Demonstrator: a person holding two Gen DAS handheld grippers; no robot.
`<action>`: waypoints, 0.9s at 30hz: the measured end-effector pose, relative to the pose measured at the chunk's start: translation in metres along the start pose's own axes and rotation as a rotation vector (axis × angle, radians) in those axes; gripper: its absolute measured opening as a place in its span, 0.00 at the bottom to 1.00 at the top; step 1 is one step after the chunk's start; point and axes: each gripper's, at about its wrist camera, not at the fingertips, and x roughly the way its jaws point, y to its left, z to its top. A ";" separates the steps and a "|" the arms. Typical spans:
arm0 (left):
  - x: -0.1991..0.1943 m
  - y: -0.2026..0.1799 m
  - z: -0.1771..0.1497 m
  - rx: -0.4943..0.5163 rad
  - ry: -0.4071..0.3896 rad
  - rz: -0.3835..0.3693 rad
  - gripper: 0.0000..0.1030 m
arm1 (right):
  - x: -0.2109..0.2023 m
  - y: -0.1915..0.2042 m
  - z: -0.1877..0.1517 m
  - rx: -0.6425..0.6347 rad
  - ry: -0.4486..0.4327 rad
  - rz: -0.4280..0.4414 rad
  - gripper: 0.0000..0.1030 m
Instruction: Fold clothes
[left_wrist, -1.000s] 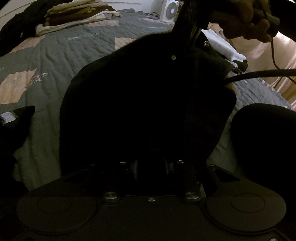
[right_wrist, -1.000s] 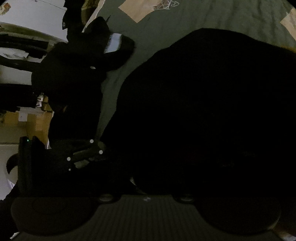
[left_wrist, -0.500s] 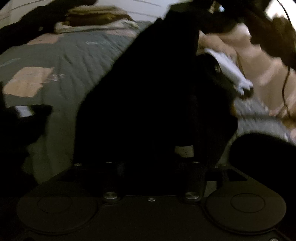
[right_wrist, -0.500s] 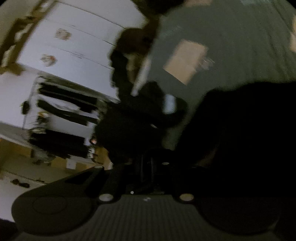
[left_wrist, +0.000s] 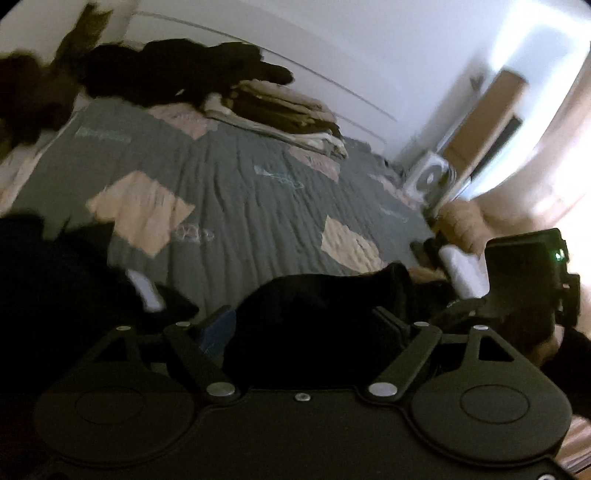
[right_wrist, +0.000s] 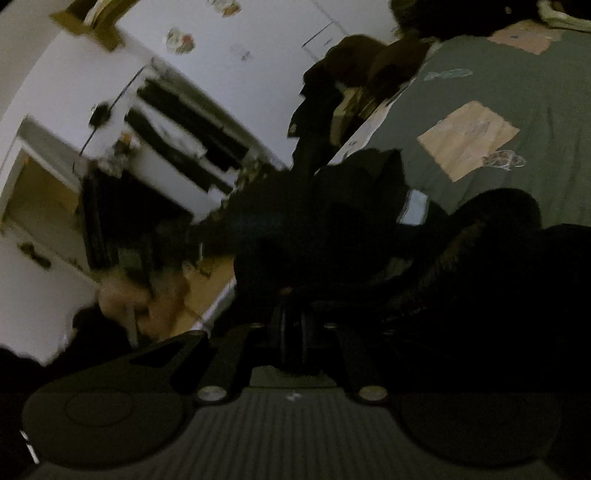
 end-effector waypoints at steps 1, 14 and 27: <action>0.008 -0.007 0.008 0.030 0.021 -0.003 0.75 | 0.002 0.003 -0.002 -0.016 0.009 0.002 0.09; 0.133 -0.061 0.004 0.235 0.349 -0.034 0.21 | 0.004 0.014 -0.023 -0.114 0.024 -0.008 0.11; 0.114 -0.021 0.019 0.183 0.314 0.108 0.05 | -0.058 -0.021 -0.049 0.042 -0.134 -0.085 0.45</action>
